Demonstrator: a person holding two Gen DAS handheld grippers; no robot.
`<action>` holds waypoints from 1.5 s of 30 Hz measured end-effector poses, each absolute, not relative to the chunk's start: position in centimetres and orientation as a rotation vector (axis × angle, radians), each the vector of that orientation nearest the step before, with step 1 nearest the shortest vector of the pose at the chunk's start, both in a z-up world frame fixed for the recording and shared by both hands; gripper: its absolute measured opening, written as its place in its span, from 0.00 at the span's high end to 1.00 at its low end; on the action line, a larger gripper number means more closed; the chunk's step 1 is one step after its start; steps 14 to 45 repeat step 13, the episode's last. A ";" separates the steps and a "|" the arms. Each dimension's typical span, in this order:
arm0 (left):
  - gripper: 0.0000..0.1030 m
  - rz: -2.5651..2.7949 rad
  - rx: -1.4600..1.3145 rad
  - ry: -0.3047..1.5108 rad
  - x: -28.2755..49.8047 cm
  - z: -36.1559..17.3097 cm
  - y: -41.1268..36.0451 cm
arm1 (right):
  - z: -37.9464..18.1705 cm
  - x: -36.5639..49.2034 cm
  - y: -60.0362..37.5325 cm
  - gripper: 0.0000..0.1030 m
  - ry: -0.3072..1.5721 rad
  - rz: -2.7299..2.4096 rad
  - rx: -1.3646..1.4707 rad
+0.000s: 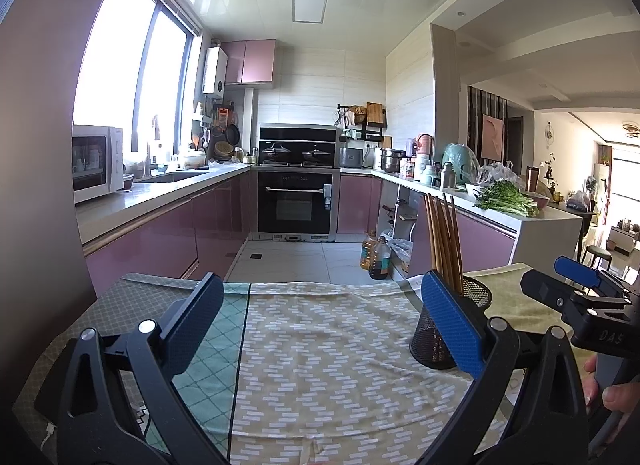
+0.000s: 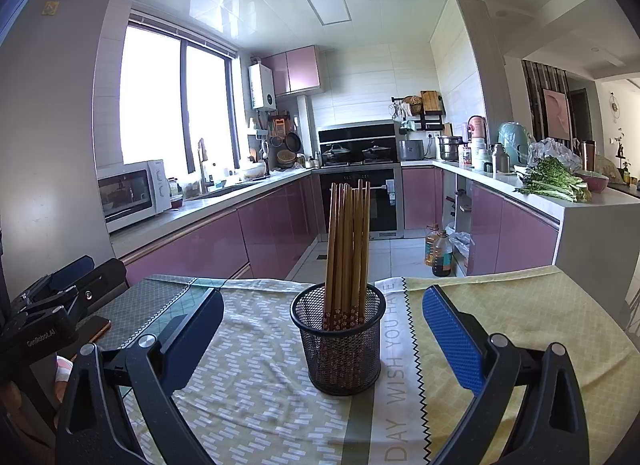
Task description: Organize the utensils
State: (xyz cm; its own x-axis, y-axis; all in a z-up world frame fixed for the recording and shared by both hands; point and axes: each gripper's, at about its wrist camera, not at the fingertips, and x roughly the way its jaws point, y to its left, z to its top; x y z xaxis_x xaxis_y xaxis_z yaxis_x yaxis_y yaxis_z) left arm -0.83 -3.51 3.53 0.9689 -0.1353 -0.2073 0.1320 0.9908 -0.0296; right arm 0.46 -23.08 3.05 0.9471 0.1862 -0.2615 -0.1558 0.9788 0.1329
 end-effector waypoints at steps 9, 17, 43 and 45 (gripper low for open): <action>0.05 -0.123 -0.021 0.278 0.6 2.5 -2.6 | 2.4 1.2 -24.5 0.06 0.325 0.139 0.100; 0.05 -0.108 -0.014 0.370 2.5 1.3 -1.1 | 0.6 3.3 -28.1 0.06 0.459 0.041 0.077; 0.05 -0.108 -0.014 0.370 2.5 1.3 -1.1 | 0.6 3.3 -28.1 0.06 0.459 0.041 0.077; 0.05 -0.108 -0.014 0.370 2.5 1.3 -1.1 | 0.6 3.3 -28.1 0.06 0.459 0.041 0.077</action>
